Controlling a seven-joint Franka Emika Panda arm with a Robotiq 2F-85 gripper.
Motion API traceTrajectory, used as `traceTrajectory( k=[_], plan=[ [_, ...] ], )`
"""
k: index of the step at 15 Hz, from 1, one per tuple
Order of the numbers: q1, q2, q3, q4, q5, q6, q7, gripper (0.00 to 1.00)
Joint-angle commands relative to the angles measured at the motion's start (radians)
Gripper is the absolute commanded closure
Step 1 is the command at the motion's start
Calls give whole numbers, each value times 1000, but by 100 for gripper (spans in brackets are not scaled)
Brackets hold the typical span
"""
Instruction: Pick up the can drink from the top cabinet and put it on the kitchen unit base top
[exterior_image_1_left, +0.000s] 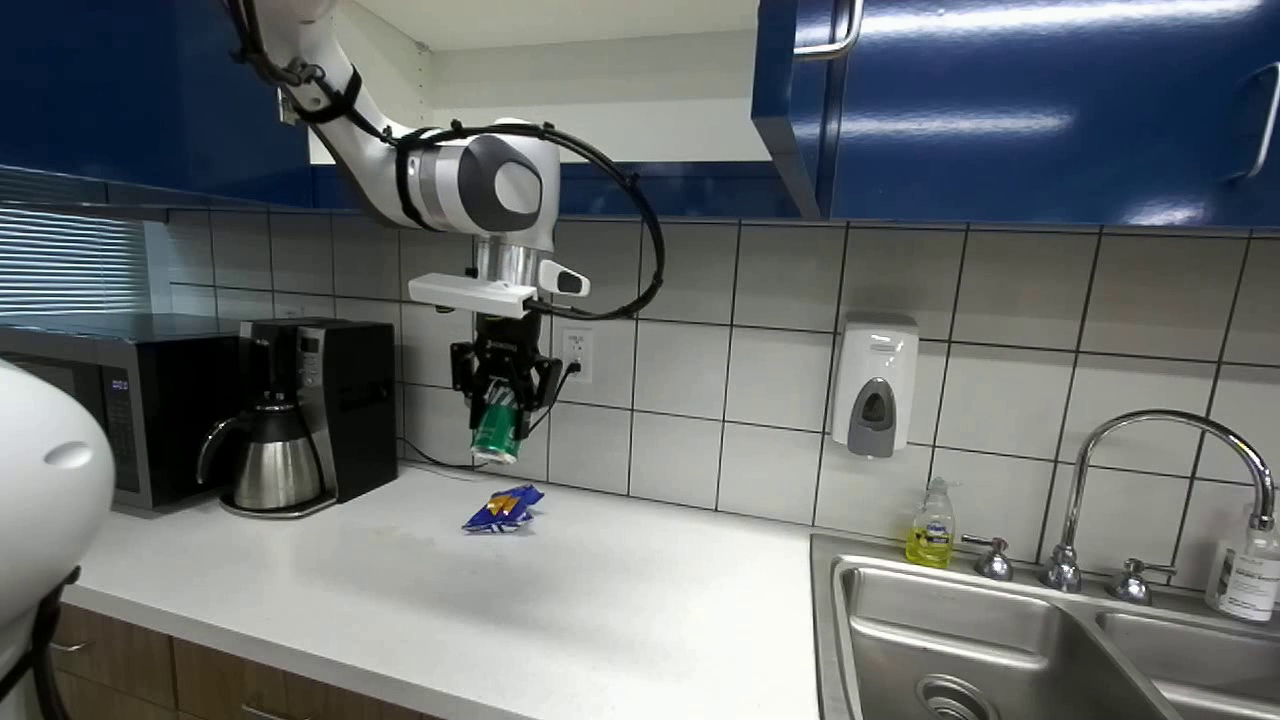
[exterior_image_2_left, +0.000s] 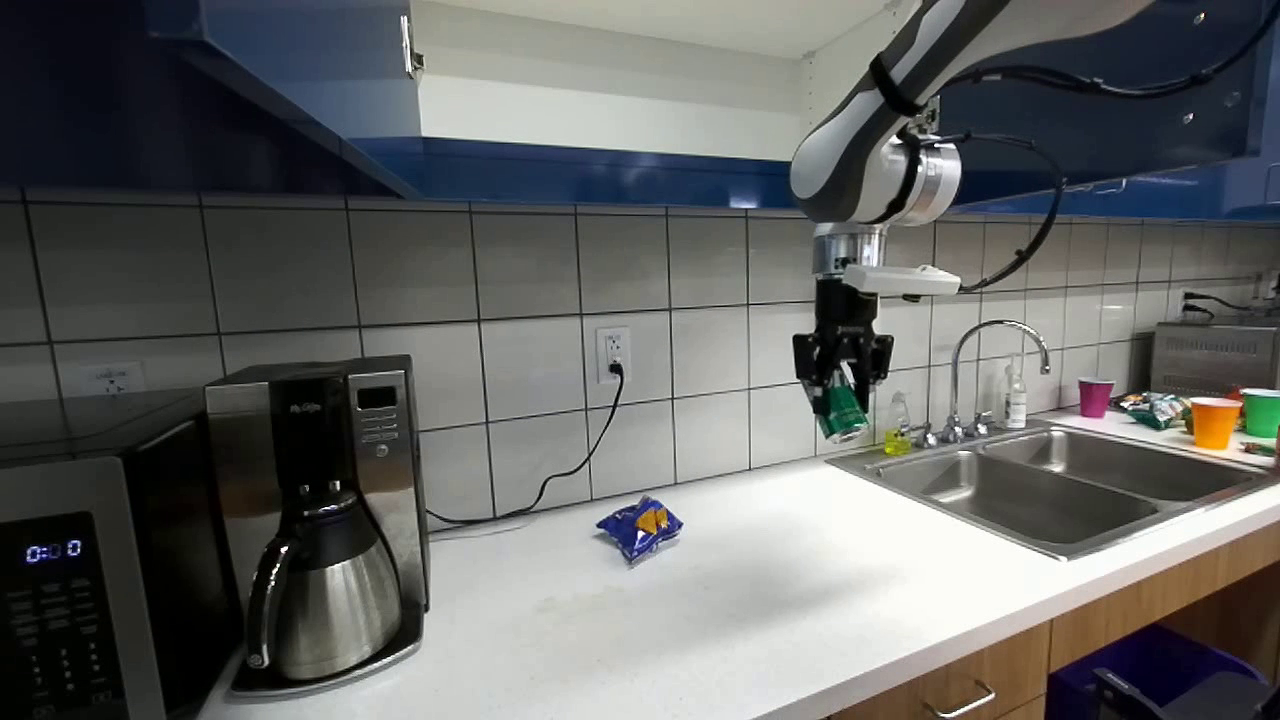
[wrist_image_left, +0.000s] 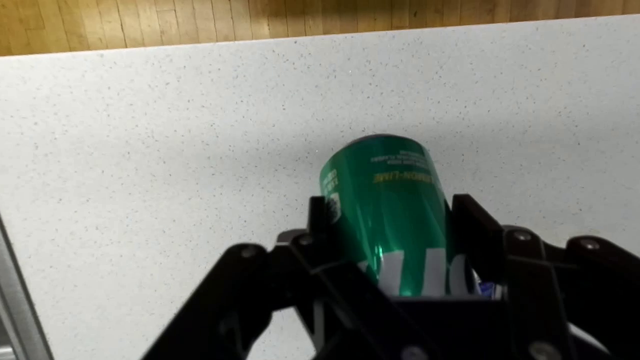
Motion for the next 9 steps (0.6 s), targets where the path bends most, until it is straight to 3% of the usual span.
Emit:
traceTrajectory(
  k=[1, 9],
  plan=[
    [-18, 37, 5, -10, 8, 61, -46, 61],
    [-22, 159, 10, -29, 25, 194, -80, 61]
  ],
)
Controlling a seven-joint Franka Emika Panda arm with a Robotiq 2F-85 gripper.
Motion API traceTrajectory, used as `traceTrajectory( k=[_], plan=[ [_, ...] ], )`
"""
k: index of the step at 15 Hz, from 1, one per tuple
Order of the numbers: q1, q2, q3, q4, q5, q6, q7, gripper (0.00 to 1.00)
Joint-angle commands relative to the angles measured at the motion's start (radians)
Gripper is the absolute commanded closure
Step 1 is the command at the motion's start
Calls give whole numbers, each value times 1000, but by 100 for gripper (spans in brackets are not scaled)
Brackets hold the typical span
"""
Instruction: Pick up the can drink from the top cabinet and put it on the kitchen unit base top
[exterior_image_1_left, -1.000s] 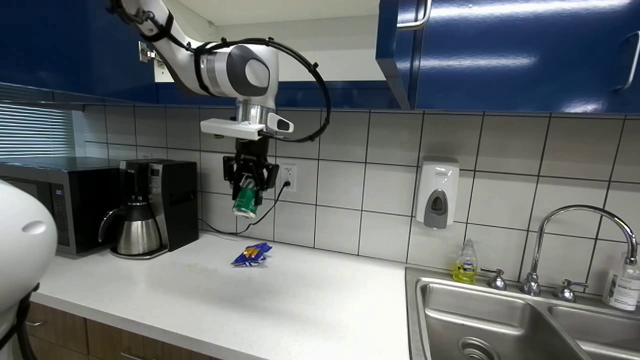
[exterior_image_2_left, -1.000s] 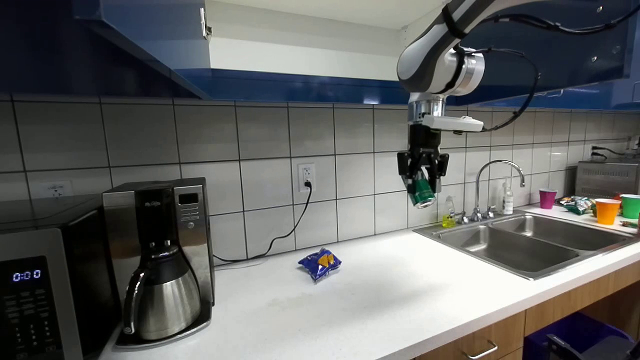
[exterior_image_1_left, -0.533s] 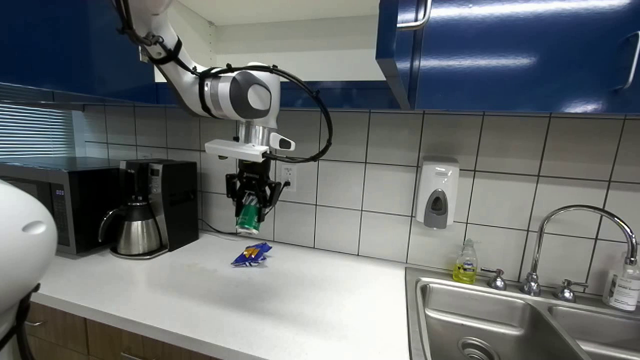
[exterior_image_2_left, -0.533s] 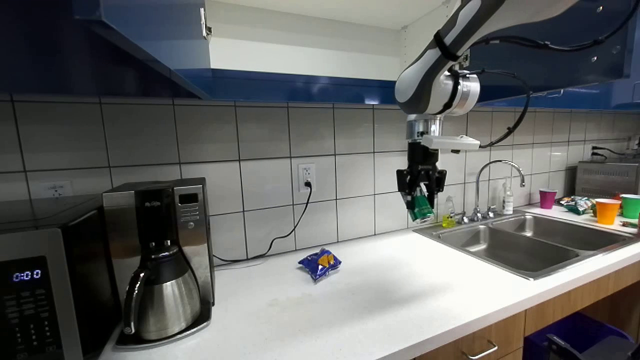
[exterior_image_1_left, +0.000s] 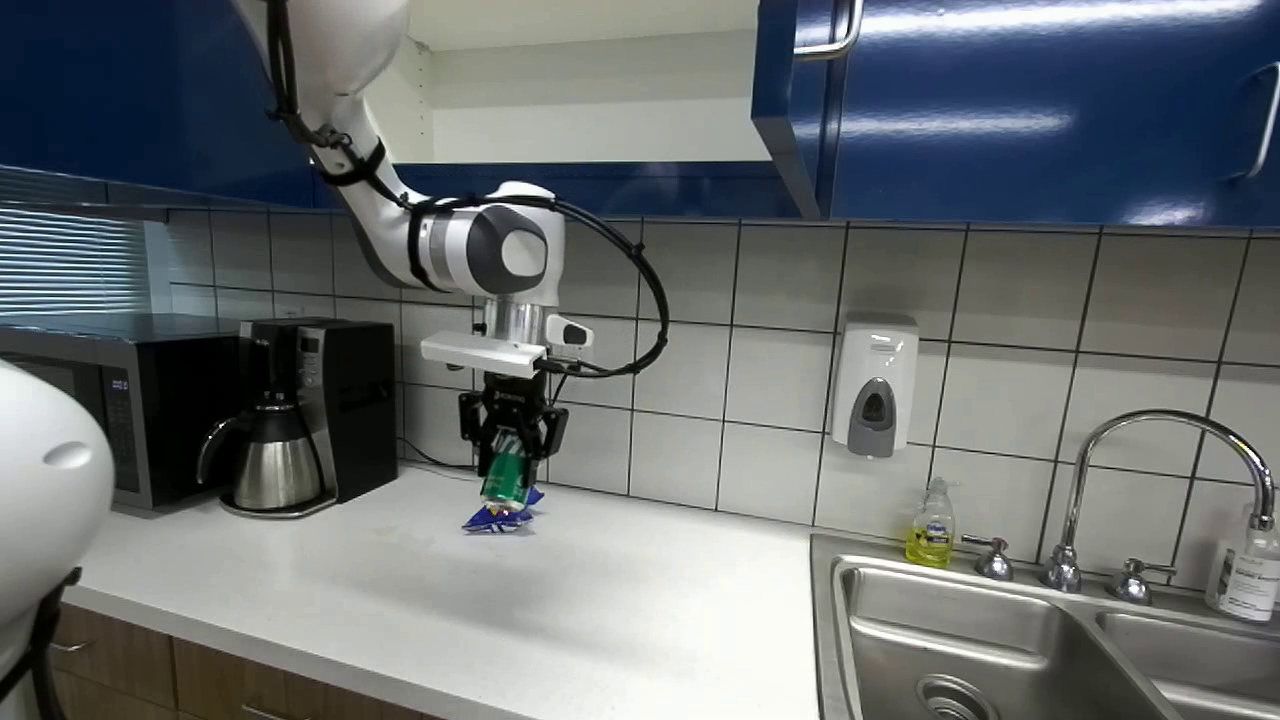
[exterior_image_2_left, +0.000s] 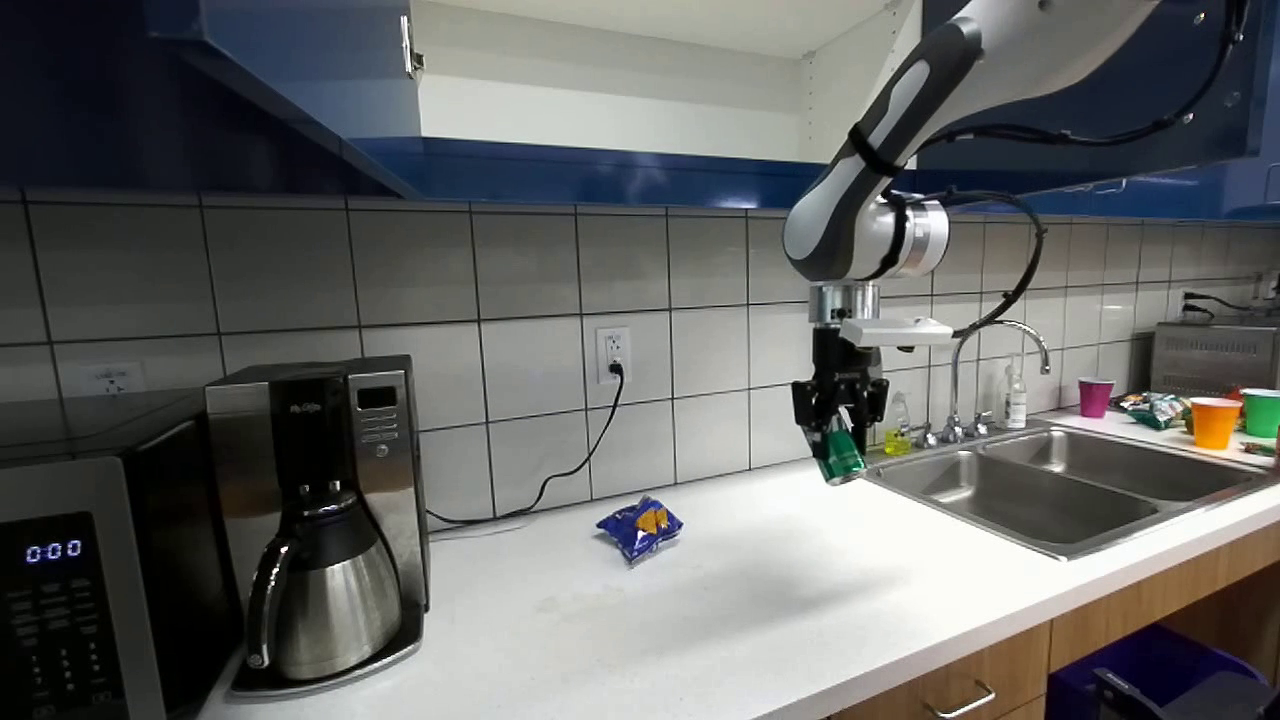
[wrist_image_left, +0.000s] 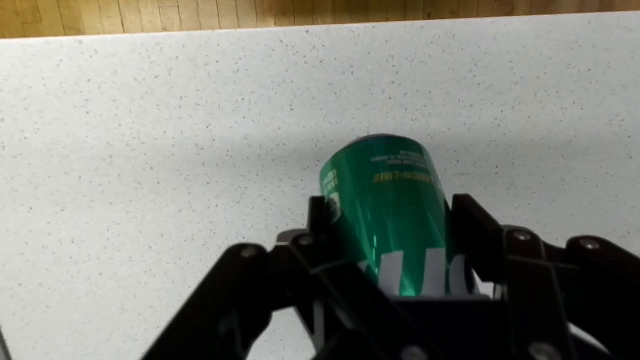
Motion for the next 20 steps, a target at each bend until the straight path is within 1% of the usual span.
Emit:
traceTrajectory(
  k=[1, 8, 17, 18, 20],
  plan=[
    [-21, 45, 15, 0, 22, 62, -46, 61],
    [-28, 139, 28, -8, 26, 154, -74, 61],
    [-55, 243, 46, -6, 33, 252, -116, 61],
    [-44, 236, 41, -8, 5, 229, -68, 36],
    [-48, 251, 42, -8, 4, 241, -70, 36]
  ],
)
